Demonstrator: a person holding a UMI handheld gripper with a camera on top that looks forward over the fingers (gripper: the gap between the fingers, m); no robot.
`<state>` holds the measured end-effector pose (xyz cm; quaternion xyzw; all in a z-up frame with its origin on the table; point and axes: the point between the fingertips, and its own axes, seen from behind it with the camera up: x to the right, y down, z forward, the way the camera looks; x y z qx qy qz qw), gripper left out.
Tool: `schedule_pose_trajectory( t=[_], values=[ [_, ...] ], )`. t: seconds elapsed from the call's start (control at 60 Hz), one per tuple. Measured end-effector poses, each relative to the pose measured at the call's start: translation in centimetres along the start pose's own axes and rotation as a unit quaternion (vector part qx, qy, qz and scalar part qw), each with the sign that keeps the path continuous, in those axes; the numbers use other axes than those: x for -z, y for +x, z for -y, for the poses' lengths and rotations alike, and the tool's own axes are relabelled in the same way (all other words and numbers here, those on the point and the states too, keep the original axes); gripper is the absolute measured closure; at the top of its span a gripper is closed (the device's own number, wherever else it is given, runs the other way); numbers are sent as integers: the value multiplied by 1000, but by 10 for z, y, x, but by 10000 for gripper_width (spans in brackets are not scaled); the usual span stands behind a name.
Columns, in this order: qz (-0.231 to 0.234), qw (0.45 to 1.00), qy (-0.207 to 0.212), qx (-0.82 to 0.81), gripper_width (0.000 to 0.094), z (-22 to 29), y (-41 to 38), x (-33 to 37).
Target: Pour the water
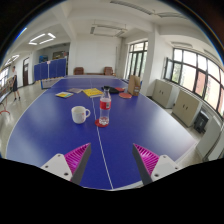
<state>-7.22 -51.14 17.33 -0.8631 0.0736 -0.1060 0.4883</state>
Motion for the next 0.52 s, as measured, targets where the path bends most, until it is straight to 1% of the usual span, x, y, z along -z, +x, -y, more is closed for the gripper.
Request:
schedule_pose_trajectory(
  t=[0.033,0.167,0.35,0.417,0.517],
  values=[
    [-2,1000,-6,-3,83,-3,7,12],
    [-5,1000,-7,-3,86,-30,12,66],
    [-15,1000,-4,5,84,-42,27,98],
    [-21,1000,4,18,84,-38,32,103],
    [-15,1000,12,18,89,-31,33,105]
  ],
)
